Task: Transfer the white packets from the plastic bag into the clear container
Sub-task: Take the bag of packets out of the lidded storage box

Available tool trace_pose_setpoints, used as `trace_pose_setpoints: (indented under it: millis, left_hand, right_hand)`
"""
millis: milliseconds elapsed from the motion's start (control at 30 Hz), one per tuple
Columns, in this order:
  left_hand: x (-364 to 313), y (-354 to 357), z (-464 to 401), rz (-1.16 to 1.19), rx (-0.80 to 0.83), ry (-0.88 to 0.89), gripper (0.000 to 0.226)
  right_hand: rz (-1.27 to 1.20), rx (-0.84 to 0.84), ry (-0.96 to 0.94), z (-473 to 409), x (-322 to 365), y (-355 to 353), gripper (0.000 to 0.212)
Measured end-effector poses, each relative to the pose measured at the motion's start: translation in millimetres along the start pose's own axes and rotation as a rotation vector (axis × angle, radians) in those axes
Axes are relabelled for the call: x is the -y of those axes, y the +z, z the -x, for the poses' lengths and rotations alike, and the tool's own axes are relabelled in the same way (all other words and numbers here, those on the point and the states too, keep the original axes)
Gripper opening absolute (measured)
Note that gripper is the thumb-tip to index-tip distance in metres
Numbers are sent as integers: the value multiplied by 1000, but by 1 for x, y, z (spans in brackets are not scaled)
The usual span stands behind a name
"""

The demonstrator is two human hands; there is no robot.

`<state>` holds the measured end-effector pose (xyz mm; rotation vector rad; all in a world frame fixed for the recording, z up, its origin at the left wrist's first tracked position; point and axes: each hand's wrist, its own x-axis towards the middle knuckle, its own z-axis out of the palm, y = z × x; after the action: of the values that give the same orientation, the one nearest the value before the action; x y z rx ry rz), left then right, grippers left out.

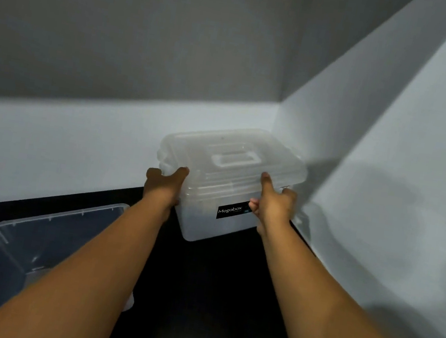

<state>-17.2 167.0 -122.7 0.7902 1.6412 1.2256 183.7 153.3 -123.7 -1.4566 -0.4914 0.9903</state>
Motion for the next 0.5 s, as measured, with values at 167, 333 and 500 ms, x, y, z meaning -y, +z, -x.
trace_pose_setpoints:
  millis: [167,333,500]
  left_hand:
    - [-1,-1,3,30,4,34,58]
    - [1,-8,21,-94,-9,80,53]
    - [11,-18,52,-247,9,137,49]
  right_hand:
    - [-127,62,1,-1,2,3,59]
    - [-158,72,10,6,-1,-7,57]
    - [-228,89,28,30,-9,-33,51]
